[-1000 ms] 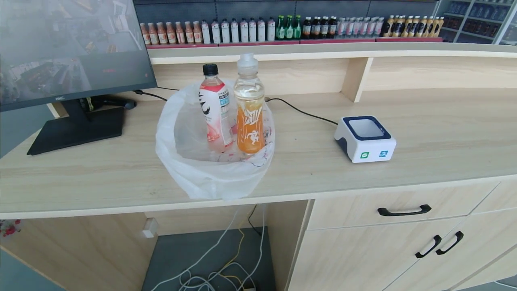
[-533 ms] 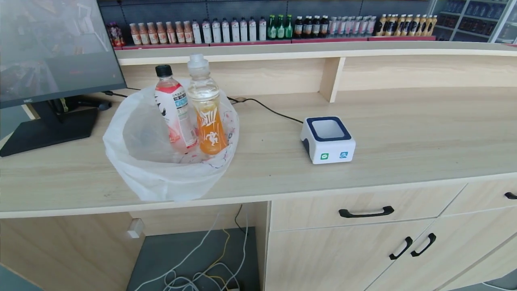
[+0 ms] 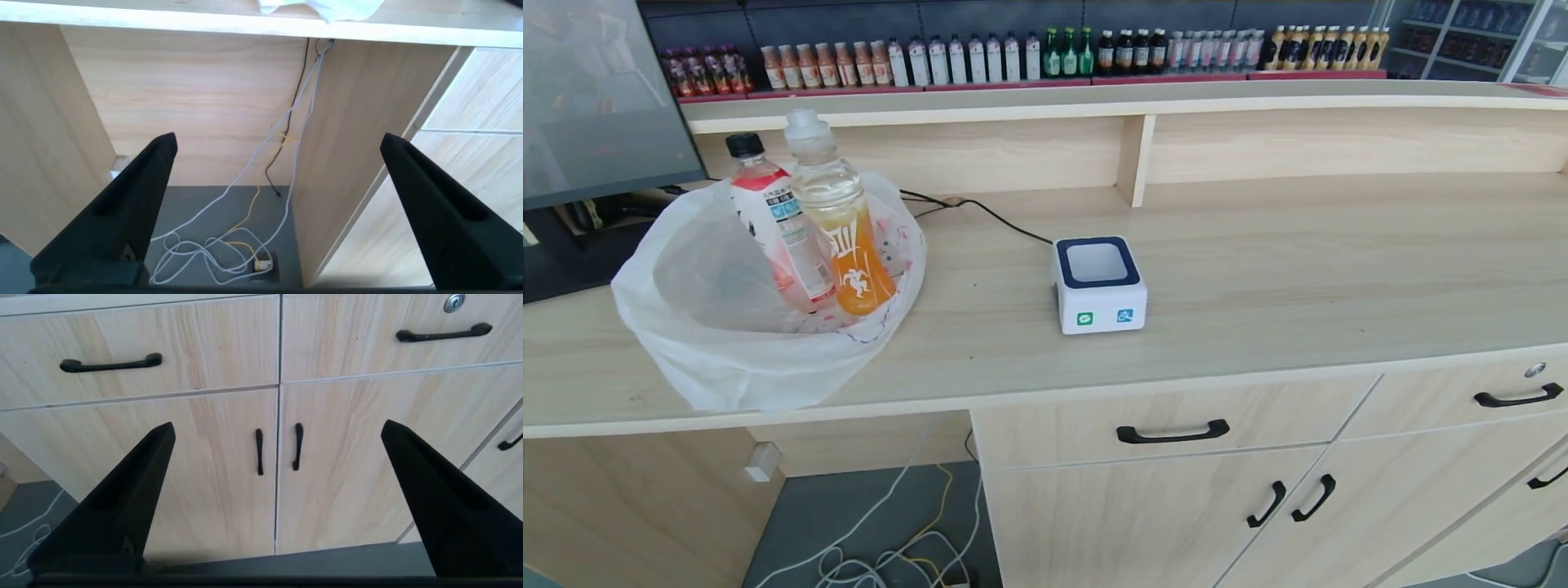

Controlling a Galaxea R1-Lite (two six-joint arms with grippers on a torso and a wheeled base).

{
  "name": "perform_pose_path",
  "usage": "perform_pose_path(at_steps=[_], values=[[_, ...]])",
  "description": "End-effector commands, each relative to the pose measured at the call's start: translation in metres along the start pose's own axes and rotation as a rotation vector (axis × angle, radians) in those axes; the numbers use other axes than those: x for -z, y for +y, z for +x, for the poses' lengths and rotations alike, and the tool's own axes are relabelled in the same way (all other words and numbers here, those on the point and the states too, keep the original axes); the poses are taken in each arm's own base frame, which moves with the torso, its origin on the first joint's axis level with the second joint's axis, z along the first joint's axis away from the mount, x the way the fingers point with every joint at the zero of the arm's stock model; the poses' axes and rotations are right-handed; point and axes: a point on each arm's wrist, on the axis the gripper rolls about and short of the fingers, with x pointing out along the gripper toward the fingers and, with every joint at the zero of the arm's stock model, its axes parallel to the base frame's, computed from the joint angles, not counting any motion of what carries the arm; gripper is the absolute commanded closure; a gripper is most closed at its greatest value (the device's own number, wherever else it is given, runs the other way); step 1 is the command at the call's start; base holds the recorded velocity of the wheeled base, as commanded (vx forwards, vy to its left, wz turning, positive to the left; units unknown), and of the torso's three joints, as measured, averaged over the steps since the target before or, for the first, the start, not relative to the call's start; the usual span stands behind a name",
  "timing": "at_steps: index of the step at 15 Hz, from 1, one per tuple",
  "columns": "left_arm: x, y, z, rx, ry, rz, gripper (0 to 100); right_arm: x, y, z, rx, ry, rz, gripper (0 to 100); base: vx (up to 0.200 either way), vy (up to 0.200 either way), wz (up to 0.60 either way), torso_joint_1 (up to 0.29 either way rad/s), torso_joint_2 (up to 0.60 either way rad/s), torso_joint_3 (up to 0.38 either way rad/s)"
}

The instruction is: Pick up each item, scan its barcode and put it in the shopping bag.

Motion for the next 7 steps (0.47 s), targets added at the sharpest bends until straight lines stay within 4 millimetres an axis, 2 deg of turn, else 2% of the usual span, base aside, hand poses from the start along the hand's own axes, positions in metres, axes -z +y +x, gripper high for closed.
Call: perform_pose_path(at_steps=[1, 7], values=[[0.0, 0.0, 0.0, 0.0, 0.0, 0.0, 0, -0.0001, 0.0, 0.0001, 0.0, 0.001, -0.001, 0, 0.0, 0.0, 0.0, 0.0, 0.0, 0.0], [0.0, 0.0, 0.0, 0.0, 0.0, 0.006, 0, -0.0001, 0.0, 0.0001, 0.0, 0.001, -0.001, 0, 0.0, 0.0, 0.0, 0.0, 0.0, 0.0]])
